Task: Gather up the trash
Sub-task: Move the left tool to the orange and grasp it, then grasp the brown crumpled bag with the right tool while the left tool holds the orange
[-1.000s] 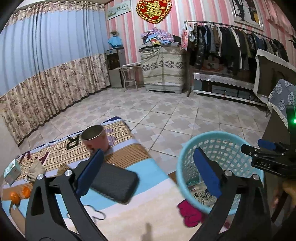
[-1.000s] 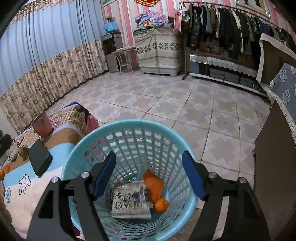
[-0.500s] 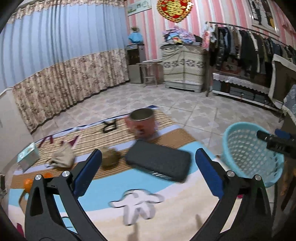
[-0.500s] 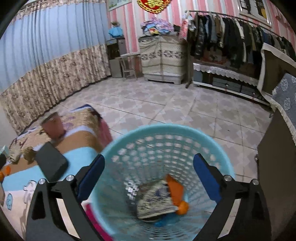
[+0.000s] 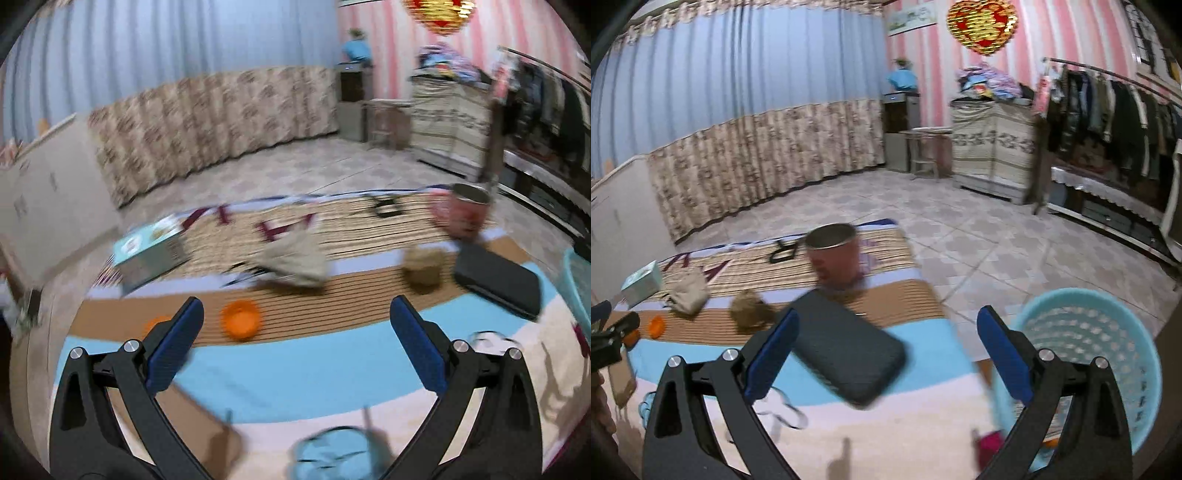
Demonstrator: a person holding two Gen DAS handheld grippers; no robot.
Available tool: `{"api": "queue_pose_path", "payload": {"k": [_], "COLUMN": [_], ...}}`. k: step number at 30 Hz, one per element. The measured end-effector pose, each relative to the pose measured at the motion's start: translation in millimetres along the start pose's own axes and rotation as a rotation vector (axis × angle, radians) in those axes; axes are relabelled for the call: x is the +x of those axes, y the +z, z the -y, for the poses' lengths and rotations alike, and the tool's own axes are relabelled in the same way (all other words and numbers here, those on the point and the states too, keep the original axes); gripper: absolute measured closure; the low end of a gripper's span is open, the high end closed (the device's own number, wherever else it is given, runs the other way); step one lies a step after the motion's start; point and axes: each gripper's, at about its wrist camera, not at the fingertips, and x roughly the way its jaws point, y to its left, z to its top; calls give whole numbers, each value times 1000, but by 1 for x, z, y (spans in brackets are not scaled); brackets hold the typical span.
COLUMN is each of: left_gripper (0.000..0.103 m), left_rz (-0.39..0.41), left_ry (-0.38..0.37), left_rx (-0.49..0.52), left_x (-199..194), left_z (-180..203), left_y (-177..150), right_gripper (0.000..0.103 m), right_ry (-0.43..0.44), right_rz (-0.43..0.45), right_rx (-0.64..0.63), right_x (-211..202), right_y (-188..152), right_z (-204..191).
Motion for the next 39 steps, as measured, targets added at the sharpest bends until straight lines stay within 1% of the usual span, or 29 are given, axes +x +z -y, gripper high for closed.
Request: {"api": "queue_pose_path", "payload": {"k": [4, 6, 7, 9, 12, 15, 16, 17, 18, 20, 21, 22, 23, 26, 29, 33, 39], "left_gripper": [6, 6, 6, 6, 6, 13, 18, 26, 30, 46, 49, 54, 62, 65, 66, 66, 66], "left_rz": [-19, -27, -46, -81, -109, -131, -133, -138, -145, -172, -183, -193, -197, -183, -161, -123, -60], "left_ry": [54, 64, 72, 63, 67, 51, 51, 53, 55, 55, 55, 57, 58, 38, 48, 42, 54], "left_rx": [-41, -57, -68, -93, -136, -168, -166, -155, -145, -130, -131, -132, -134, -146, -147, -163, -148], "left_x": [9, 16, 22, 34, 46, 56, 59, 62, 64, 72, 75, 78, 79, 77, 73, 65, 54], "left_z": [-45, -62, -70, -82, -95, -103, -104, -103, -102, -101, -101, -101, -102, -106, -109, -111, -110], "left_y": [-7, -13, -16, -19, -22, -25, -25, -25, -26, -27, -28, -28, -28, -26, -24, -17, -6], "right_gripper": [8, 8, 8, 8, 8, 8, 8, 8, 8, 8, 8, 8, 8, 8, 8, 8, 9], "right_ry": [37, 46, 51, 61, 76, 85, 87, 87, 85, 88, 90, 92, 94, 97, 95, 88, 90], "right_rz": [-33, -52, -59, -67, -78, -91, -95, -104, -112, -130, -132, -135, -140, -151, -154, -160, -217], "right_rx": [-29, -53, -61, -69, -71, -76, -79, -88, -94, -100, -99, -96, -93, -96, -119, -167, -212], "right_x": [19, 28, 32, 38, 49, 57, 59, 63, 65, 69, 70, 71, 73, 79, 84, 92, 112], "right_y": [-9, -13, -13, -15, -15, -18, -20, -23, -23, -24, -24, -23, -22, -21, -19, -16, -16], "right_z": [-31, -44, -50, -59, -69, -76, -78, -80, -82, -83, -83, -82, -83, -87, -97, -119, -144]}}
